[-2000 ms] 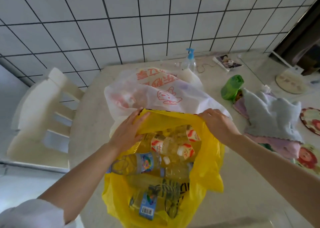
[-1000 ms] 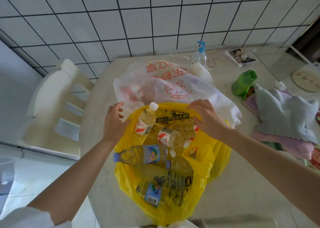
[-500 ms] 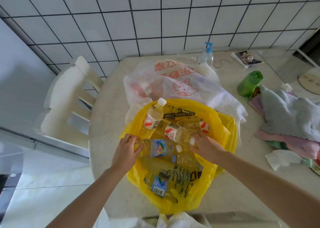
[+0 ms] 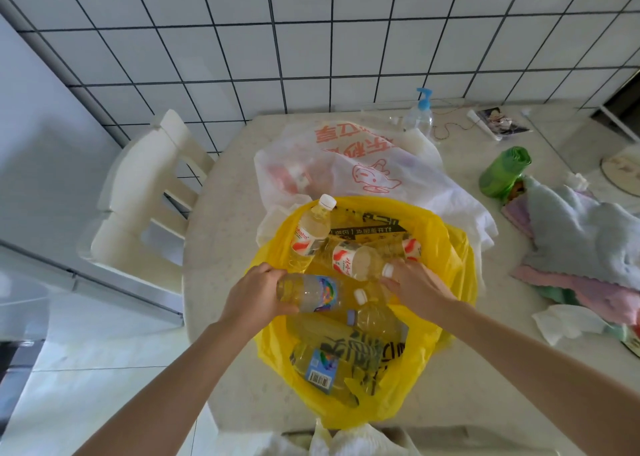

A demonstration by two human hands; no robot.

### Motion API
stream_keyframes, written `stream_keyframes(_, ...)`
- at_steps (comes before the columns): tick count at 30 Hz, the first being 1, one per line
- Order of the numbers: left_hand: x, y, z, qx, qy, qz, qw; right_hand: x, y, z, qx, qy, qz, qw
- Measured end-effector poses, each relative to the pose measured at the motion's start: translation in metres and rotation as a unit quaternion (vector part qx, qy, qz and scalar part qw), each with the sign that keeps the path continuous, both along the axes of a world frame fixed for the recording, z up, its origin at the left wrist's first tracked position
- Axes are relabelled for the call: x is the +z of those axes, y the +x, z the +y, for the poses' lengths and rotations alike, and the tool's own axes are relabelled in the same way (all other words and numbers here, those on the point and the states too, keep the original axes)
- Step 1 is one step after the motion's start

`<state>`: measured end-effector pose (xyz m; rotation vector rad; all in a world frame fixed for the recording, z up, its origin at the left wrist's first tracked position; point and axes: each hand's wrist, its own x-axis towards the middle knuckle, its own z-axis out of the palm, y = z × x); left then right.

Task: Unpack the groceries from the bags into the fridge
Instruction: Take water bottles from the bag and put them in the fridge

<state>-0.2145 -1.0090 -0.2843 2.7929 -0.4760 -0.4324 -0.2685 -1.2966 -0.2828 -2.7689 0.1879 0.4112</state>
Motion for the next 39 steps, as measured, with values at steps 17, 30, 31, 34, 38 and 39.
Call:
stream_keyframes(17, 0.003, -0.006, -0.046, 0.054, -0.224, -0.021, 0.973, 0.036, 0.039, 0.027, -0.011, 0.222, -0.123, 0.967)
stream_keyframes(30, -0.031, -0.020, -0.048, 0.152, -0.335, 0.076, 0.927, -0.014, 0.034, 0.049, -0.085, 0.320, -0.096, 0.939)
stream_keyframes(31, -0.032, -0.020, -0.049, 0.154, -0.336, 0.079, 0.926, -0.015, 0.032, 0.050, -0.101, 0.326, -0.105, 0.934)
stream_keyframes(34, -0.031, -0.022, -0.052, 0.164, -0.337, 0.075, 0.924, -0.019, 0.026, 0.053, -0.118, 0.332, -0.116, 0.929)
stream_keyframes(38, -0.023, -0.024, -0.051, 0.177, -0.343, 0.057, 0.921, -0.009, 0.028, 0.060, -0.154, 0.345, -0.130, 0.917)
stream_keyframes(39, -0.019, -0.026, -0.050, 0.182, -0.345, 0.053, 0.919, -0.005, 0.028, 0.061, -0.163, 0.346, -0.130, 0.915)
